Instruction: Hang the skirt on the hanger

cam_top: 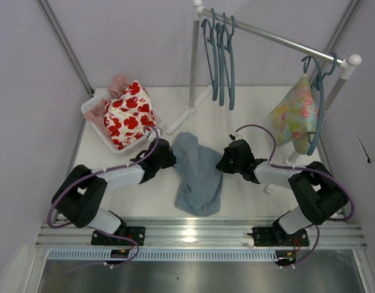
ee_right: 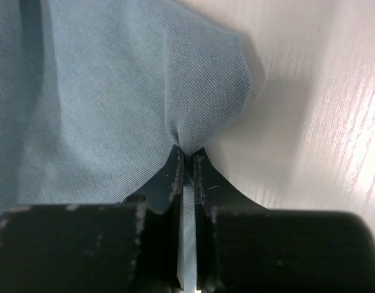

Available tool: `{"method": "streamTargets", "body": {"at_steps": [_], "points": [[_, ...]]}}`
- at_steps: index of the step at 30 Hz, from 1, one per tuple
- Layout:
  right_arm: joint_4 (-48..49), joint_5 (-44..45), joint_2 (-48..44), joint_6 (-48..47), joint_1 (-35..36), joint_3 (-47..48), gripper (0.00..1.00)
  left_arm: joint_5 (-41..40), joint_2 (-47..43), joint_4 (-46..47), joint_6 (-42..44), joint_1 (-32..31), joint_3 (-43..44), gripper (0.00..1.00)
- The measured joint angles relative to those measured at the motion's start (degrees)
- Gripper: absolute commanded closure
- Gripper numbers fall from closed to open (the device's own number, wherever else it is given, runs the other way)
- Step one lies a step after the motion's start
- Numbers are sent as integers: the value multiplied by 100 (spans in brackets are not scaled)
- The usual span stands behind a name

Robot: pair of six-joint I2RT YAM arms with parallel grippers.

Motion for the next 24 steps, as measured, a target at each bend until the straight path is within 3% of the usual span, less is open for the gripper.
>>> {"method": "streamTargets", "body": {"at_steps": [6, 14, 16, 17, 19, 20, 22, 23, 24], "points": [[-708, 192, -660, -127, 2, 149, 100, 59, -378, -203, 752, 35, 94, 100], [-1954, 568, -2116, -420, 13, 741, 100, -678, -1814, -1176, 1902, 35, 916, 97], [-2190, 570, -2232, -476, 13, 933, 100, -857, -2321, -1196, 2179, 35, 892, 80], [-2271, 564, -2253, -498, 11, 1005, 100, -973, -2538, -1191, 2295, 35, 872, 54], [-2450, 553, -2232, -542, -9, 1123, 98, -1167, -2761, -1185, 2437, 48, 861, 21], [-2514, 529, -2192, -560, -28, 1161, 87, -1252, -2761, -1226, 2481, 57, 890, 8], [-2660, 457, -2017, -579, -94, 1263, 64, -1322, -2579, -1453, 2422, 72, 1040, 4], [-2728, 407, -1893, -586, -131, 1322, 40, -1327, -2424, -1681, 2352, 74, 1196, 2], [-2793, 341, -1759, -588, -162, 1381, 32, -1309, -2197, -1851, 2302, 81, 1342, 2]]}}
